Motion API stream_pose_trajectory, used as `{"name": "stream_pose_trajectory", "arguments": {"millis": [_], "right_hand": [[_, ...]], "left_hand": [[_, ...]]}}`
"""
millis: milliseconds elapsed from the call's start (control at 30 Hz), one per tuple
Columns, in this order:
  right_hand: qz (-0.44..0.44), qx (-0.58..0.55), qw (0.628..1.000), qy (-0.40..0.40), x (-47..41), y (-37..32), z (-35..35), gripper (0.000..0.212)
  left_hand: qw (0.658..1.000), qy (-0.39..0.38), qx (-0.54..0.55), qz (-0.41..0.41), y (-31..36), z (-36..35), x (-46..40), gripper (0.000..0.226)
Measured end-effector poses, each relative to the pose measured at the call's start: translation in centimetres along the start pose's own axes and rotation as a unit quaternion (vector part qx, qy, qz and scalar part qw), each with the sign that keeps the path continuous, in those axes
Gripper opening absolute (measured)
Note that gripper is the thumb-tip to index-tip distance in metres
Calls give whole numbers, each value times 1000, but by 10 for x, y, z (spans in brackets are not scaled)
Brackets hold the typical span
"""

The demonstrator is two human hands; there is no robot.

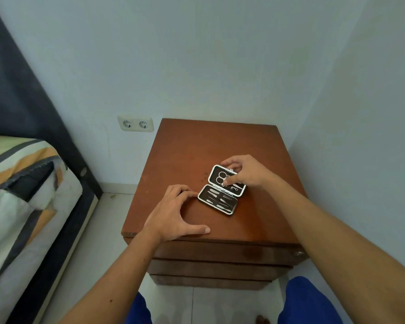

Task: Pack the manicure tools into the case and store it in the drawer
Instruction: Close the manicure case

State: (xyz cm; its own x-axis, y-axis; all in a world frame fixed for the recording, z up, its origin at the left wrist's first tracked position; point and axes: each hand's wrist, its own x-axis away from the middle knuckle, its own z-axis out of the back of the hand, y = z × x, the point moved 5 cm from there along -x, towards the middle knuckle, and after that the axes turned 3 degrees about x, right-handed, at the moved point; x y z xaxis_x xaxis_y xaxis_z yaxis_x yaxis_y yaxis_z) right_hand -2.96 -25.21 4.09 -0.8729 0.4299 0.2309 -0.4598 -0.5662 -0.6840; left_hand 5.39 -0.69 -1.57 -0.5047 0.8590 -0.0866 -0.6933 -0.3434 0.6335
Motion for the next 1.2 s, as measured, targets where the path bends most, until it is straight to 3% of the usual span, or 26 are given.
{"name": "stream_pose_trajectory", "arguments": {"millis": [100, 300, 500, 700, 1000, 1200], "right_hand": [[65, 32, 997, -25, 5, -16, -8, 53], [116, 29, 992, -30, 41, -20, -24, 32], [143, 124, 982, -27, 60, 8, -43, 52], [120, 104, 987, 25, 67, 28, -46, 67], [146, 26, 988, 45, 63, 24, -59, 59], [134, -1, 988, 72, 61, 32, -58, 55]], "left_hand": [[1000, 11, 8, 1, -1, 1, 0, 109], [1000, 11, 1, 2, -2, 0, 0, 112], [1000, 12, -7, -4, 0, -1, 0, 111], [1000, 15, -5, -7, -3, -2, 0, 108], [996, 72, 23, -47, -2, 1, 0, 54], [996, 77, 14, -53, -3, -1, -2, 54]]}}
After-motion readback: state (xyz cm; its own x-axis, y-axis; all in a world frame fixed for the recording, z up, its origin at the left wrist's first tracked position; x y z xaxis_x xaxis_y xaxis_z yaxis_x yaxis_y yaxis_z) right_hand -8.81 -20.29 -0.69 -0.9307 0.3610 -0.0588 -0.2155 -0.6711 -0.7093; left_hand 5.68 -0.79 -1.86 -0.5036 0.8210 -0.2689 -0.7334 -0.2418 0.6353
